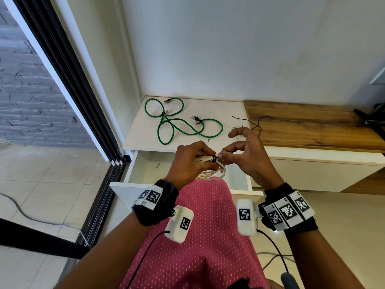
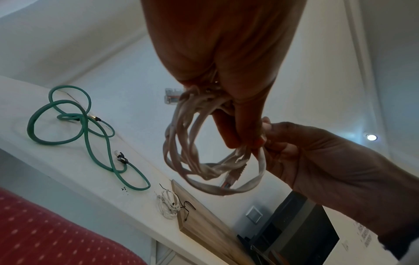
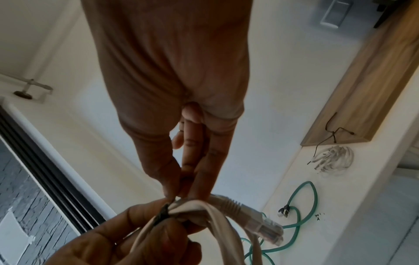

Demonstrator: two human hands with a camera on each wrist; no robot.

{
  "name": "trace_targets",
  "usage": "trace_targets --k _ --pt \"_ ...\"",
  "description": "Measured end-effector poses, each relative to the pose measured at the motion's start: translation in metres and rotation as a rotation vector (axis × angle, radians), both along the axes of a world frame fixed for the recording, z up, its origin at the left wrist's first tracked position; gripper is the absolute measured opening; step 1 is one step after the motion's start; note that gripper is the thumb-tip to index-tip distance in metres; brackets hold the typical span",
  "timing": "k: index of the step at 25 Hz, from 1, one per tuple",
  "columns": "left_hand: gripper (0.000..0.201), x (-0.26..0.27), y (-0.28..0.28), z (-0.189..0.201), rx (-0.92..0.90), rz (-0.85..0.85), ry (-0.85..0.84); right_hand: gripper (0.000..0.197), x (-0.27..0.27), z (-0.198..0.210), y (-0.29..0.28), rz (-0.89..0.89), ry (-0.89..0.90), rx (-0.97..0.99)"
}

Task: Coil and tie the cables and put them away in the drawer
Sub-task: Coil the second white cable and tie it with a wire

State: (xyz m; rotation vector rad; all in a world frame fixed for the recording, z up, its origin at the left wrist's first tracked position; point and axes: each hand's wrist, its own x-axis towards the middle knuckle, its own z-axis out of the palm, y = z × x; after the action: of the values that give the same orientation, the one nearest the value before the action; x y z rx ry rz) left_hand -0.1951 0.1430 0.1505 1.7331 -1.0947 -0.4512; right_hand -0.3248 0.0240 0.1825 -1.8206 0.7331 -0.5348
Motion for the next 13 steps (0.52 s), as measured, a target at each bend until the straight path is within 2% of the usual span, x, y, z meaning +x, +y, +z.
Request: trace_targets --k 8,13 --pt "0.029 0.0006 -0.0003 -0.0028 -0.020 0.005 0.128 0.052 0.0031 -0.0009 -0.0003 0.034 0.032 -0.023" --pt "0.031 0.0009 -0.0008 -0.0043 0.010 0.012 0.113 0.050 0.0094 -0.0027 0.0073 0.028 0.125 -0.385"
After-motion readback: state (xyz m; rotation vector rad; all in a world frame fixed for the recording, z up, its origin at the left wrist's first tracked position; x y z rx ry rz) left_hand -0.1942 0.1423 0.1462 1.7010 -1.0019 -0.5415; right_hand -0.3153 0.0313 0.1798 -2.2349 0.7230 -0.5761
